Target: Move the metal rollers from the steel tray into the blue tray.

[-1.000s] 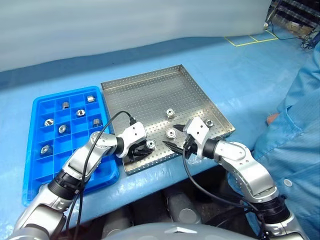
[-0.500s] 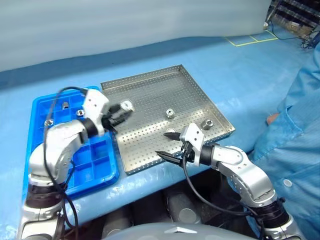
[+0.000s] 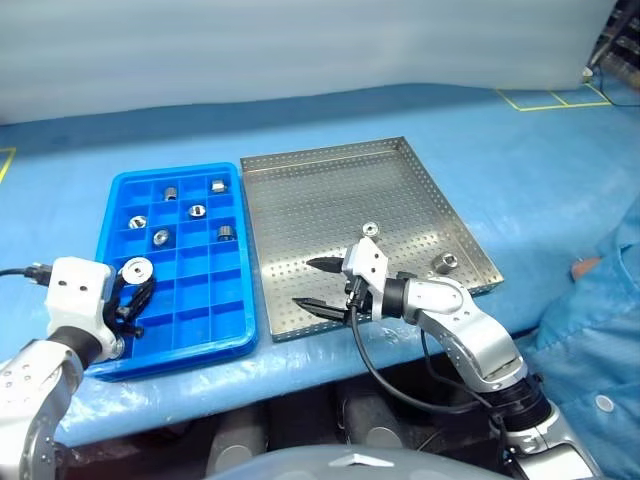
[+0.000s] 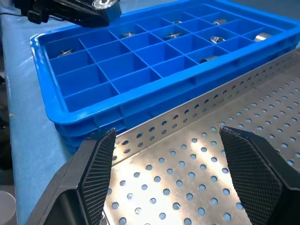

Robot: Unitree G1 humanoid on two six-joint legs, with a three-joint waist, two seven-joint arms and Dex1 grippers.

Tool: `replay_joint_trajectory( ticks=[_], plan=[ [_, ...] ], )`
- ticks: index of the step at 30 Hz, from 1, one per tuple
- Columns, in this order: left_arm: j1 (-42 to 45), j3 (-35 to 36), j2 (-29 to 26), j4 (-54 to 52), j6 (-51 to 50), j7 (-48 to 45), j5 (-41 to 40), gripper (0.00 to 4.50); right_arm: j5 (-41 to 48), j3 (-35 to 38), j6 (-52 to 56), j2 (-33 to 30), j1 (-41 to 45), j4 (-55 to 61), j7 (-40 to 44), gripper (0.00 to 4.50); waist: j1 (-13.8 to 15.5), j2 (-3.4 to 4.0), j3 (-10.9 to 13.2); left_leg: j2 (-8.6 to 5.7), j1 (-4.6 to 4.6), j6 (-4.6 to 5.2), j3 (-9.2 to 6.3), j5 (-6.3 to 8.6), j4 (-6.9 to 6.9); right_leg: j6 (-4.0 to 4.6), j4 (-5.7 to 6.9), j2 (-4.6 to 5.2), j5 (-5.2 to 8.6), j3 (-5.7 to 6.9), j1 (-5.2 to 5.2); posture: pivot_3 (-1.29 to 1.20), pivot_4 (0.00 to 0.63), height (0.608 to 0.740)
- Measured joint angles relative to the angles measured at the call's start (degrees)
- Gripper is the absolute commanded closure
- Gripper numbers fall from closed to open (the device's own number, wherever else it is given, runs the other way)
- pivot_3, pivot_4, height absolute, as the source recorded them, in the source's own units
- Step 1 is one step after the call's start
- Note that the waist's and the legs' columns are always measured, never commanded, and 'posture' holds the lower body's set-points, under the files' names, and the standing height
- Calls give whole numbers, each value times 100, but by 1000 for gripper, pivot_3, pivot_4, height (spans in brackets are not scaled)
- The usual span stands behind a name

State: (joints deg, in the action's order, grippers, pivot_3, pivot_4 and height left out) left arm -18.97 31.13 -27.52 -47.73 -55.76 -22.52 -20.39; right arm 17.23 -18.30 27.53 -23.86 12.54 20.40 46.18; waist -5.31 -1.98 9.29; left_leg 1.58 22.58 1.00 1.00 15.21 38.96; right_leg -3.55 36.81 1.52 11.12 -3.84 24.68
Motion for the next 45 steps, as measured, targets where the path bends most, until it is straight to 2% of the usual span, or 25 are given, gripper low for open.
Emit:
replay_joint_trajectory(
  ticks=[6,12,16,21,22,24,29,38,41,45],
  plan=[
    [88,-442,-9,460,146,-4,17,2929,-16,-34,-1,27,16,-13,-9,764,142,2,0,0,0,0,10,0,-1,3,1,-1,0,0,0,-56,150,740],
    [202,-649,-192,635,337,-57,10,908,-70,-9,1,46,1,8,-164,764,133,2,1,3,1,0,14,0,-3,4,1,-1,0,-1,5,-78,150,740],
    [583,-322,87,628,772,-221,-472,908,-145,247,146,162,12,-86,-647,764,138,1,0,4,2,0,15,0,1,7,1,1,-2,0,3,-82,150,740],
    [783,-243,232,584,1110,-449,-996,908,-265,520,333,156,73,-240,-1017,764,118,1,-1,-5,2,1,21,1,-1,15,-1,-3,-7,-2,3,-94,150,740],
    [903,-392,313,585,1193,-525,-1089,908,-460,538,575,116,187,-359,-1316,764,99,3,0,-8,1,1,25,2,0,15,0,-5,-7,-2,2,-94,150,740],
    [1078,-1456,403,575,1430,-714,-1099,908,-988,734,1108,-27,452,-879,-1987,764,116,2,-1,-18,4,3,37,3,10,28,-2,-3,-18,-5,-4,-112,150,740],
    [1137,-1884,513,731,1594,-623,-1071,908,-1004,755,1471,9,382,-786,-2036,764,2,6,0,-11,5,3,33,4,-4,35,0,-25,-13,-5,4,-119,150,740],
    [1067,-1923,448,878,1653,-481,-1061,908,-986,684,1949,-121,-155,-196,-1903,764,-19,8,0,-12,1,3,24,4,6,9,0,-16,0,-7,-2,-125,150,740],
    [1075,-1939,440,903,1671,-461,-1060,881,-1014,653,1956,-97,-153,-277,-1951,1327,-25,7,-1,-12,0,3,23,4,8,7,0,-15,-1,-7,-2,-125,150,740],
    [1083,-1958,394,912,1684,-442,-1059,881,-1037,654,1933,-57,-86,-436,-2021,2601,-15,7,-1,-12,3,3,22,4,4,8,-2,-16,0,-4,0,-121,150,740]
  ],
)
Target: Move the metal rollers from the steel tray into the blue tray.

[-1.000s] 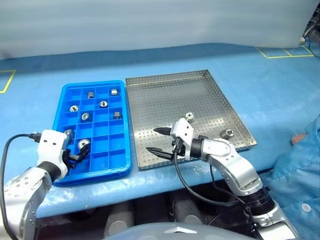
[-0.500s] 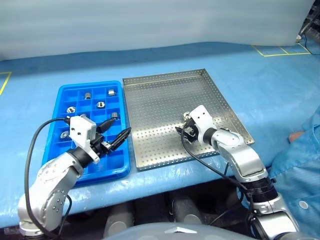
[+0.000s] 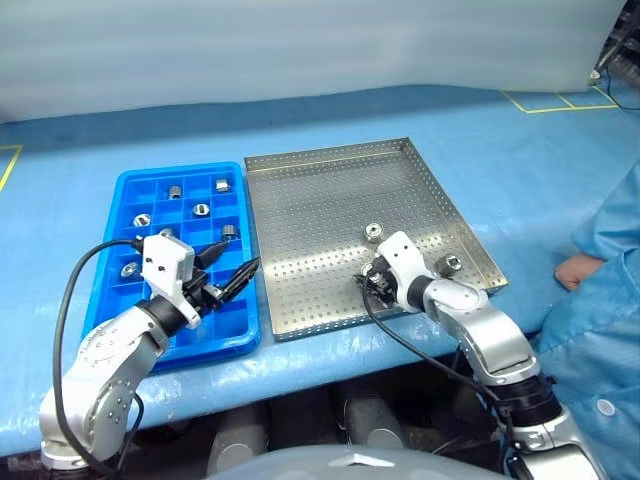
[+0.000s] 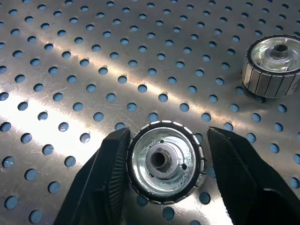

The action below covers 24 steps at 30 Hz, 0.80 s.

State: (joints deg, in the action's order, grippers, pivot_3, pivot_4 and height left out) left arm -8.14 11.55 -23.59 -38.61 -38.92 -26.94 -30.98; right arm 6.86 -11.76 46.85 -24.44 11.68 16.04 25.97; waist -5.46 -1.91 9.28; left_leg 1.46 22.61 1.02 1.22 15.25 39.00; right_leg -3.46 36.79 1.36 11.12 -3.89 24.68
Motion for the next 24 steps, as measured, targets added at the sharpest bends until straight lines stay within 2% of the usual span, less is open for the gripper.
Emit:
replay_joint_trajectory(
  ticks=[7,12,17,24],
  plan=[
    [-28,173,-6,20,74,301,58,881,85,-11,-211,288,214,78,74,2601,-39,4,3,2,-2,0,0,0,-2,-1,2,-1,-1,-2,4,-102,150,740],
    [381,684,401,415,-266,1646,460,881,419,-412,-779,1160,906,84,479,2601,-112,2,3,11,-5,0,-11,0,0,-1,4,-21,-10,1,-1,-78,150,740],
    [313,730,382,458,-564,1996,627,881,378,-1122,-1395,1734,1710,-920,957,2601,-80,1,2,8,7,0,-20,0,-6,20,-2,4,-24,5,2,-46,150,740],
    [61,830,394,366,-586,2173,739,881,381,-1236,-2136,2535,2460,-2489,1326,2601,27,2,4,14,6,3,-14,5,-9,25,-1,10,-25,11,7,-5,150,740]
  ],
)
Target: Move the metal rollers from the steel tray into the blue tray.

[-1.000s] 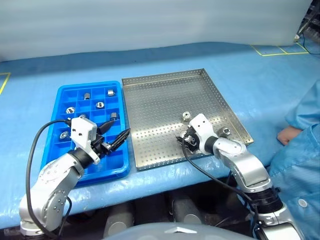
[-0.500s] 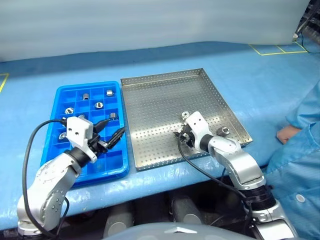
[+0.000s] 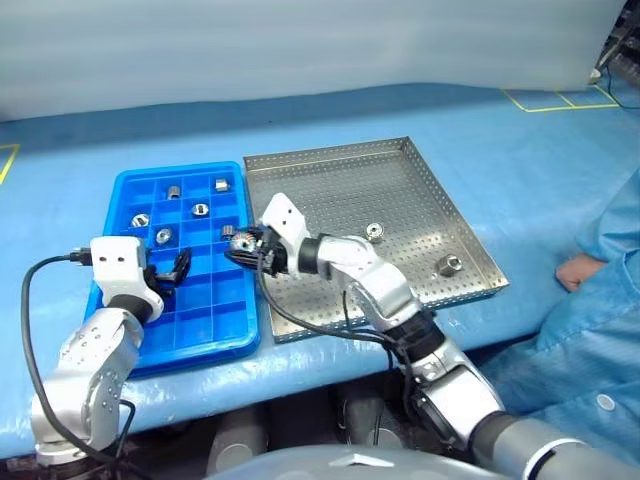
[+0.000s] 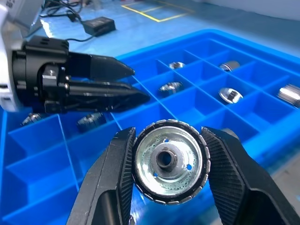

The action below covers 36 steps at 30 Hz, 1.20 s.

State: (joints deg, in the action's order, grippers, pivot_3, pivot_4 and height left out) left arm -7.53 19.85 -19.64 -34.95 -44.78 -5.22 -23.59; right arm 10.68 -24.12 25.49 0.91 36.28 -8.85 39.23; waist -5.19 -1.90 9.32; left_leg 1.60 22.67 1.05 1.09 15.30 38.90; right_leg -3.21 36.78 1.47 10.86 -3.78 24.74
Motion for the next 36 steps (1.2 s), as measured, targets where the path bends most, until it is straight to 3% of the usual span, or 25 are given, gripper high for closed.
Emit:
replay_joint_trajectory(
  ticks=[9,19,36],
  plan=[
    [-237,890,40,-160,152,14,-143,881,-57,52,-842,638,536,-1567,339,2601,135,2,1,2,1,-7,-2,3,-5,8,-1,2,4,10,2,29,150,740],
    [-911,883,23,-611,380,-765,-749,881,-50,412,-1473,699,1141,-3371,679,2601,169,4,3,3,-2,-12,-1,6,-11,21,-1,3,11,16,4,80,150,740],
    [-1800,1173,163,-795,890,-979,-1061,881,-133,475,-1907,746,1729,-4194,1069,2601,382,14,9,3,-2,-14,-12,7,-21,39,-1,-1,23,36,5,174,150,740]
  ],
)
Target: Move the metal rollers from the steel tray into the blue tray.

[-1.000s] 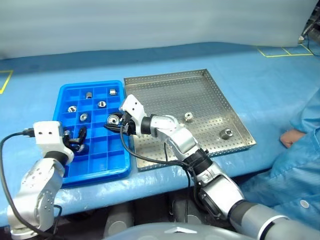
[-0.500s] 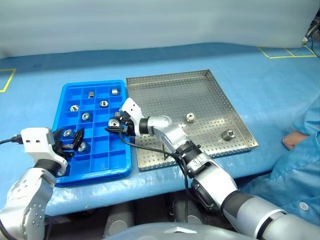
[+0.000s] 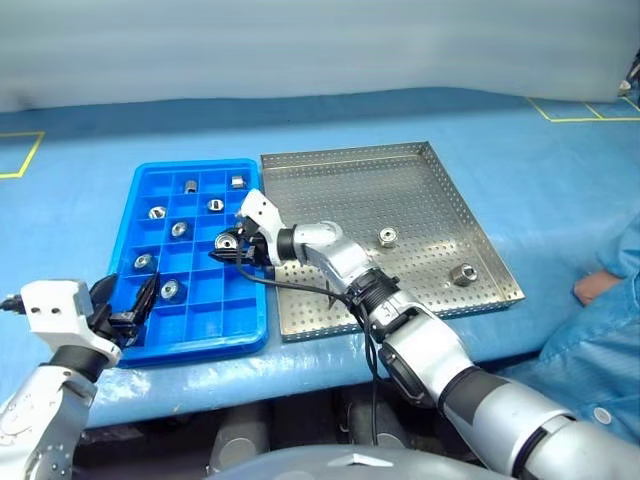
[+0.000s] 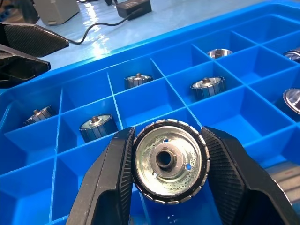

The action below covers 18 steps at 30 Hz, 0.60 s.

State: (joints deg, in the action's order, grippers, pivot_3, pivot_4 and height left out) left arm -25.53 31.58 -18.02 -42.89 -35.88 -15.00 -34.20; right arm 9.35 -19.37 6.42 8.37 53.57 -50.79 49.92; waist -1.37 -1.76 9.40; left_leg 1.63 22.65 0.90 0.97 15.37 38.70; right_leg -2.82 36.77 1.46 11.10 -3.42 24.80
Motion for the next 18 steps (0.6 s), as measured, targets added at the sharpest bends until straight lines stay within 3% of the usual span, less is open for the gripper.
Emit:
replay_joint_trajectory(
  ticks=[18],
  plan=[
    [-625,-389,475,-188,539,250,55,881,-195,-41,-141,31,385,-485,118,2601,217,-2,-1,-2,-7,-33,-3,-15,-58,35,-1,-9,23,30,11,237,150,740]
  ],
)
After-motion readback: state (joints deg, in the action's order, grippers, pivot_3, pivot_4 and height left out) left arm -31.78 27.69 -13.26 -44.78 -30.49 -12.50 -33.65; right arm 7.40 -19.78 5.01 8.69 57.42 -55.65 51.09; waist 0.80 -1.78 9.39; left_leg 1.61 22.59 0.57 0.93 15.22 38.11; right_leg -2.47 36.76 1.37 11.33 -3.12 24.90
